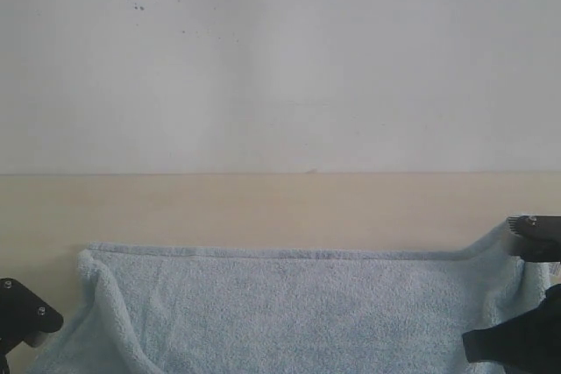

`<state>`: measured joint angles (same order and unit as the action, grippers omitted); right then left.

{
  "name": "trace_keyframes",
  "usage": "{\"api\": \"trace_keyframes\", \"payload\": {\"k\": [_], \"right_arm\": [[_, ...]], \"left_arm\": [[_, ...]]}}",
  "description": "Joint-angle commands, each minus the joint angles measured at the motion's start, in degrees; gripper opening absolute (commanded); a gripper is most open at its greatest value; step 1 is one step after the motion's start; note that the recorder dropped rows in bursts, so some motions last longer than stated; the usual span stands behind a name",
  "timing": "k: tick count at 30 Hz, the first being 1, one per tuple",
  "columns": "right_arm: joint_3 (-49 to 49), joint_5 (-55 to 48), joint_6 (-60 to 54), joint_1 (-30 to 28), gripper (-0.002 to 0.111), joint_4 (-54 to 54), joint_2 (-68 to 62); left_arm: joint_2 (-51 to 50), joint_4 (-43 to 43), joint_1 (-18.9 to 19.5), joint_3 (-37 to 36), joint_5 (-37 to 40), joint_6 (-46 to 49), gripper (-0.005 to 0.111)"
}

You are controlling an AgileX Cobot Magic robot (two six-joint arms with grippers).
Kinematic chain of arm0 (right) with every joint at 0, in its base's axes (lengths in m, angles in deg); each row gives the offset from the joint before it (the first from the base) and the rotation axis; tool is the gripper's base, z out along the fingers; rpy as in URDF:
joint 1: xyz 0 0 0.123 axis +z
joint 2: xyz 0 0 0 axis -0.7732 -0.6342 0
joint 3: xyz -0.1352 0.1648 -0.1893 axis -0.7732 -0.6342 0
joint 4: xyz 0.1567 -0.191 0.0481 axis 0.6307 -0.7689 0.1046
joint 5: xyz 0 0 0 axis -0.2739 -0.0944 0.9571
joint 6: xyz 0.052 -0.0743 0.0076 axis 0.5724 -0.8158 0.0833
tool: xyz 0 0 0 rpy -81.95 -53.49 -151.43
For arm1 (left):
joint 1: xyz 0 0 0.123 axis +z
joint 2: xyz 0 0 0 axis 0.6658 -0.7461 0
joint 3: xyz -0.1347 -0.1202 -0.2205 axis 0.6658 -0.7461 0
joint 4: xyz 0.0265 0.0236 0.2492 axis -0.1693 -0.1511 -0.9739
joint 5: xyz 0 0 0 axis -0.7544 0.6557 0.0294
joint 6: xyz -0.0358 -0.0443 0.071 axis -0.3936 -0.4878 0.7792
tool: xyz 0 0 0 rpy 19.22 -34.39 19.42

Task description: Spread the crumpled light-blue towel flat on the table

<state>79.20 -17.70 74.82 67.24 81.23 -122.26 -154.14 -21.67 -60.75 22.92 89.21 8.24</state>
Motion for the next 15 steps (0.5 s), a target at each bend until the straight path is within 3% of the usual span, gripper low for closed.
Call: {"api": "trace_keyframes", "payload": {"k": [1,9,12,15], "right_arm": [[0.1,-0.2,-0.5,0.1,0.001,0.1,0.4],[0.1,0.1,-0.5,0.1,0.001,0.4,0.4],[0.1,0.1,-0.5,0.1,0.001,0.4,0.4],[0.1,0.1,-0.5,0.1,0.001,0.4,0.4]], "left_arm": [[-0.2,-0.1,0.1,-0.3,-0.4,-0.7,0.004],[1.7,6.5,-0.1,2.2,-7.0,1.6,0.004],[0.2,7.3,-0.1,2.0,-5.0,8.2,0.004],[-2.1,7.3,-0.1,2.0,-3.4,8.1,0.004]]}}
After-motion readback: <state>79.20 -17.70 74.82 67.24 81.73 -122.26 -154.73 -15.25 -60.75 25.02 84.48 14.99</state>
